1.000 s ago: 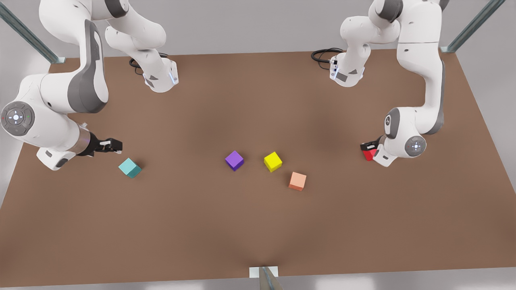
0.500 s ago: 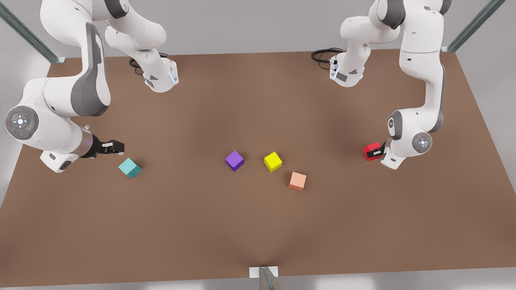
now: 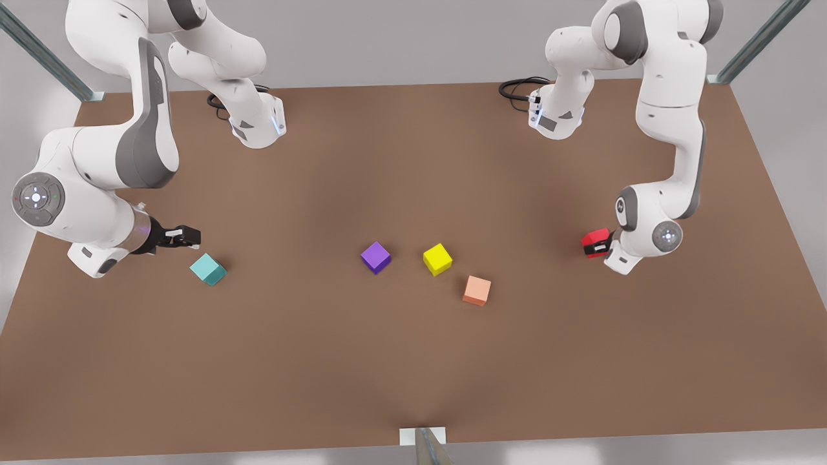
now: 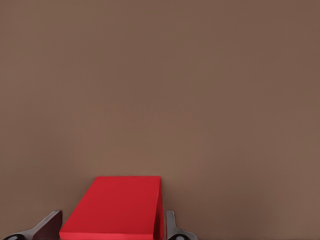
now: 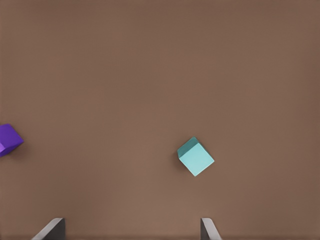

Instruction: Pick up red wooden cube and pass to hand red wooden cube and place in blue wooden cube

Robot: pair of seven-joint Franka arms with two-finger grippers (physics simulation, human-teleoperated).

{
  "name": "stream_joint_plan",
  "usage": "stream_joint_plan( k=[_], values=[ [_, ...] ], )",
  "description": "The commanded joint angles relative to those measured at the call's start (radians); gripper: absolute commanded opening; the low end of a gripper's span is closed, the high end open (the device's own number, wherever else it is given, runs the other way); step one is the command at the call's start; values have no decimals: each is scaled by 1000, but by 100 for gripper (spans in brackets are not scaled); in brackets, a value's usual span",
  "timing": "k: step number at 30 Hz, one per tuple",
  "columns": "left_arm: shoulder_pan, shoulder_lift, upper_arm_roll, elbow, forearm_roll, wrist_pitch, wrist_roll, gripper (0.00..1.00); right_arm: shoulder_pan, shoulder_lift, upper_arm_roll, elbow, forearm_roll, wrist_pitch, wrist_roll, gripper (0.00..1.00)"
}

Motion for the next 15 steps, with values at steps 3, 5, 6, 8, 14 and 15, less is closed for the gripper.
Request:
stream_joint_plan(
  k=[3, 5, 6, 8, 14, 15],
  values=[
    [0, 3, -2, 2, -55, 23, 53, 87, 0, -1, 0, -4, 1, 2, -4, 100],
    [0, 3, -2, 2, -56, 24, 53, 81, 0, -1, 0, -4, 1, 5, -4, 100],
    [0, 3, -2, 2, -56, 24, 53, 78, 0, -1, 0, -6, 1, 5, -4, 100],
    [0, 3, -4, 3, -56, 24, 53, 76, 0, -1, 0, -6, 3, 5, -4, 100],
    [43, -22, -125, 195, -64, -213, 11, 66, 2, 81, 5, 42, 15, 5, -210, 100],
    [45, -8, -160, 304, -85, -327, 19, 66, -2, 116, 5, 65, 78, -1, -397, 100]
  ],
)
